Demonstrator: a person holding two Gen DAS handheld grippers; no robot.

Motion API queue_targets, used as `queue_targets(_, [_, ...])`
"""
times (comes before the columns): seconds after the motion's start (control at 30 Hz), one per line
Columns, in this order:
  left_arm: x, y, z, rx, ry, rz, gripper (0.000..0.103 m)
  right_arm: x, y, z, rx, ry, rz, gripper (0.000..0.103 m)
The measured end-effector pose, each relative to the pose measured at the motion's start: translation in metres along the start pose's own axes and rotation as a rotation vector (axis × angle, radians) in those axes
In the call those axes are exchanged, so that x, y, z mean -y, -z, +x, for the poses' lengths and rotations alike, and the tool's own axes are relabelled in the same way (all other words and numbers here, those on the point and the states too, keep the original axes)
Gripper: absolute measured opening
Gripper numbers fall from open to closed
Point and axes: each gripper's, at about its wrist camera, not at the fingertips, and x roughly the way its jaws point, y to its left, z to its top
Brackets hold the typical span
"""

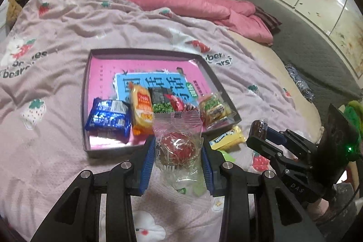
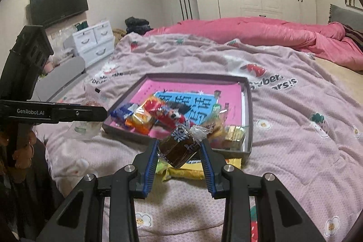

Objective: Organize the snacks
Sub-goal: 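Carry the candy bag into the tray with the left tool while the right tool carries its pack there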

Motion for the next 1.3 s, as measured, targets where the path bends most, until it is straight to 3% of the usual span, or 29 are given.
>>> queue_targets(0.3, [0.006,-0.011,-0.009,0.055,-0.038,0.031,0.039,0.002,-0.009,-0.003,0.054,-0.002,0.006,0.037])
queue_targets(0.67, [0.007,-0.024,0.005,0.068,-0.066,0.024,0.039,0.0,-0.018,0.008,0.064,-0.024,0.006,0.037])
queue_targets(1.3, [0.003,-0.027,0.066,-0.008,-0.088,0.036,0.039,0.004,-0.024,0.044,0.01,-0.031,0.009,0.037])
